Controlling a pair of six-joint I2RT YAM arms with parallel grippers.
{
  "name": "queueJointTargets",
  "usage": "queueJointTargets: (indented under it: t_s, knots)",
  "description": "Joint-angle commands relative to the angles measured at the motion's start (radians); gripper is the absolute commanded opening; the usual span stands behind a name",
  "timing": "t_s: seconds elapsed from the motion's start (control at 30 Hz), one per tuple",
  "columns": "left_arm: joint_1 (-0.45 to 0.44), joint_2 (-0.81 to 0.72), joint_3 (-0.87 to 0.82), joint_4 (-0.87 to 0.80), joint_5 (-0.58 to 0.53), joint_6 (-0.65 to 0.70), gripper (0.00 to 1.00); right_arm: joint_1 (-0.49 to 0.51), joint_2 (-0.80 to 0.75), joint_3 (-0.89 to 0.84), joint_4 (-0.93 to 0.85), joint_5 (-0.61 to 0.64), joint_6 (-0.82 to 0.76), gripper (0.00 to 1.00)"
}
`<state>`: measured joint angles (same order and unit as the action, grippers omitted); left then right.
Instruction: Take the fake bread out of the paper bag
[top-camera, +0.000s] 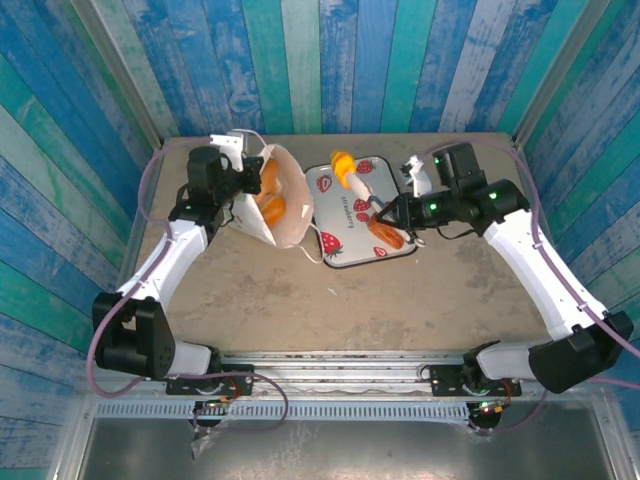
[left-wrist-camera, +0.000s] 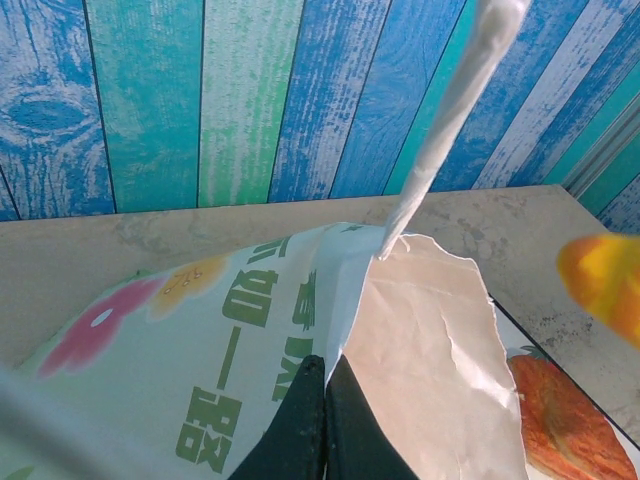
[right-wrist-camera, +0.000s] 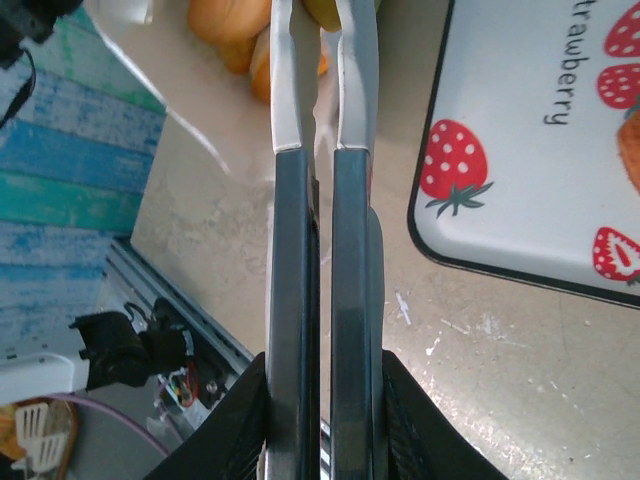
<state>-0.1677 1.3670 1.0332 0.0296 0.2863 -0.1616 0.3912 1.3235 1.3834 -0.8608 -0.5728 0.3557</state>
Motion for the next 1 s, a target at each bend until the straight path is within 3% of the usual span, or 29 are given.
queueJointTargets:
  t_s: [0.0, 0.37, 0.97]
  knots:
    - [-0.001, -0.009, 0.031, 0.031, -0.005, -0.01, 0.0, -0.049, -0.01, -0.033, 0.074, -0.088, 0.021, 0.0]
    - [-0.001, -0.008, 0.027, 0.035, 0.02, -0.01, 0.0, -0.189, 0.212, -0.061, 0.199, -0.16, 0.047, 0.0]
    - [-0.001, -0.009, 0.027, 0.03, 0.032, 0.002, 0.0, -0.253, 0.617, 0.098, 0.314, -0.237, 0.103, 0.01]
